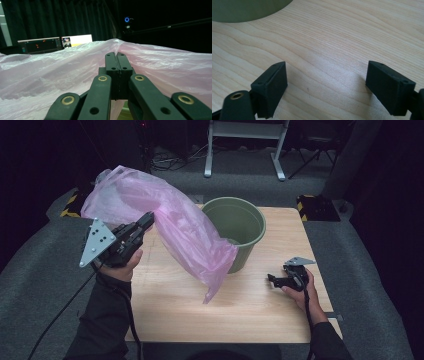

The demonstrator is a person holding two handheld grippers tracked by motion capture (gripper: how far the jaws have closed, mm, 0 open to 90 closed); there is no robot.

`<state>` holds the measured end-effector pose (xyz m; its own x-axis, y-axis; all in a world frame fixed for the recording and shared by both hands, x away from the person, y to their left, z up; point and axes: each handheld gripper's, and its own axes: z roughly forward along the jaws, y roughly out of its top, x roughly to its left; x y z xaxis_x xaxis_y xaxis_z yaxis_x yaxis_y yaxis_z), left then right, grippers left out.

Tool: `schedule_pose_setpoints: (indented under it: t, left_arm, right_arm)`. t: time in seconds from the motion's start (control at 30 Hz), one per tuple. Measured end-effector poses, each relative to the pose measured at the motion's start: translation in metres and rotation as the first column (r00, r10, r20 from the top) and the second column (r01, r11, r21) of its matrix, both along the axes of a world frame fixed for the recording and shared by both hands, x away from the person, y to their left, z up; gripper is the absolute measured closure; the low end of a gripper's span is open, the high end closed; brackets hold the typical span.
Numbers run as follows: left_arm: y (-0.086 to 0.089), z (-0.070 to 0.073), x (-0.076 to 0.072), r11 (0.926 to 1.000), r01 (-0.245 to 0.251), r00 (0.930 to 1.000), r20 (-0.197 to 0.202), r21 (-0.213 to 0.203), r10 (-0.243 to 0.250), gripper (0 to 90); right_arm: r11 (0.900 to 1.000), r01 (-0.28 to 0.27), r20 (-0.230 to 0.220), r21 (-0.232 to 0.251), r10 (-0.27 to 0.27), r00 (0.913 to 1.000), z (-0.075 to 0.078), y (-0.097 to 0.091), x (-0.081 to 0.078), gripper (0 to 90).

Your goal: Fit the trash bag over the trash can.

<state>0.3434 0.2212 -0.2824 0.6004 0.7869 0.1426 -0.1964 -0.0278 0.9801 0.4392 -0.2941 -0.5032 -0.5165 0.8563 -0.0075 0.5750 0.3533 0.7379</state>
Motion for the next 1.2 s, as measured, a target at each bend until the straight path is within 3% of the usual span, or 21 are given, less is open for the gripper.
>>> schedule_pose_setpoints:
  t: [0.33,0.6,0.7,1.0,1.2]
  left_arm:
    - [-0.022,0.006,0.044,0.9992,-0.035,0.9985,-0.043,-0.020,0.034,89.8]
    - [-0.041,0.035,0.063,0.9961,-0.089,0.9960,-0.005,-0.002,0.089,89.8]
    - [-0.044,0.036,0.067,0.9945,-0.104,0.9945,-0.007,0.003,0.104,89.8]
    - [-0.055,0.015,0.088,0.9883,-0.151,0.9863,-0.064,0.025,0.152,89.7]
    - [-0.067,-0.005,0.097,0.9813,-0.175,0.9789,-0.092,0.081,0.182,89.8]
  right_arm:
    - [1.0000,0.000,0.000,0.000,0.000,1.0000,0.000,0.000,0.000,17.5]
    - [1.0000,-0.001,-0.001,0.000,0.001,1.0000,0.000,0.000,0.000,17.5]
    - [1.0000,-0.004,0.000,0.001,0.004,1.0000,0.000,0.000,0.000,17.5]
    - [1.0000,-0.006,0.000,0.001,0.006,1.0000,0.000,0.000,0.000,17.5]
    - [1.0000,-0.006,0.000,0.001,0.006,1.0000,0.000,0.000,0.000,17.5]
